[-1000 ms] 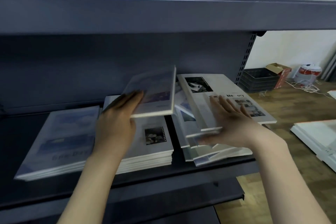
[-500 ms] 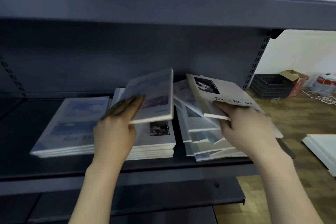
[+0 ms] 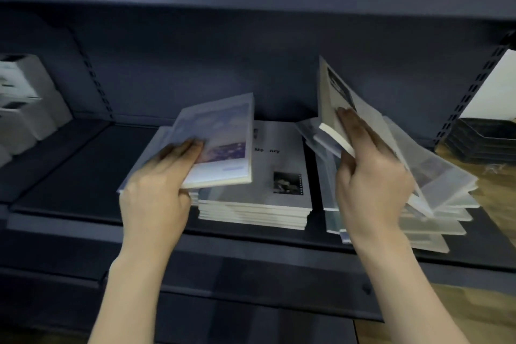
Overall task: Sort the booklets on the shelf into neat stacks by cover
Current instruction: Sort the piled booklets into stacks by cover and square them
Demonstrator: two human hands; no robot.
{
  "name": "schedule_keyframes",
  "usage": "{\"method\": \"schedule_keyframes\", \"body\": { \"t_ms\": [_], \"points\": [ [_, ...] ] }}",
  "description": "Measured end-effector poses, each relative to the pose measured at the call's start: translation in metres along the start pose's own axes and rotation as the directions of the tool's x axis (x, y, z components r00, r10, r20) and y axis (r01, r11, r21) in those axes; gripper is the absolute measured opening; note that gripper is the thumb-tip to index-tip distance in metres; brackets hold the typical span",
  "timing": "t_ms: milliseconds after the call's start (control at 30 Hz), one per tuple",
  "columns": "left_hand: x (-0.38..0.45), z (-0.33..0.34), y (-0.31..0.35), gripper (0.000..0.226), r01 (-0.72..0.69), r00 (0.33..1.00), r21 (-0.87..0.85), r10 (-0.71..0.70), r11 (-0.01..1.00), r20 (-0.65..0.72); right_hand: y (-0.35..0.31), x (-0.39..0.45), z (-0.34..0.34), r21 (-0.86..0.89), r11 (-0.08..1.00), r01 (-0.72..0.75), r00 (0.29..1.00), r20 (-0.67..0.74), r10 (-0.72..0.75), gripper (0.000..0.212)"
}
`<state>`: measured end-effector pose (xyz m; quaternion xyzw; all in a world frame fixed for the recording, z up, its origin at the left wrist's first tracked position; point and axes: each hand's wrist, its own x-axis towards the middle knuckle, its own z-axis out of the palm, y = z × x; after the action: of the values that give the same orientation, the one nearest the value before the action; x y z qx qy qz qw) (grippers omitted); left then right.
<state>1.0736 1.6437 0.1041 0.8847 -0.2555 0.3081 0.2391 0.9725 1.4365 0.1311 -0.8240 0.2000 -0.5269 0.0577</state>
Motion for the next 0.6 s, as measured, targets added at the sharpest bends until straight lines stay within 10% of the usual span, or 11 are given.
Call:
{"method": "schedule_keyframes", "body": {
  "t_ms": [600],
  "points": [
    [0.055, 0.003, -0.131, 0.077, -0.100, 0.995, -0.006, 0.100, 0.995, 0.001, -0.106, -0.006, 0.074, 0.012, 0.990, 0.142, 0.983, -0.122, -0.140, 0.065]
  ]
}}
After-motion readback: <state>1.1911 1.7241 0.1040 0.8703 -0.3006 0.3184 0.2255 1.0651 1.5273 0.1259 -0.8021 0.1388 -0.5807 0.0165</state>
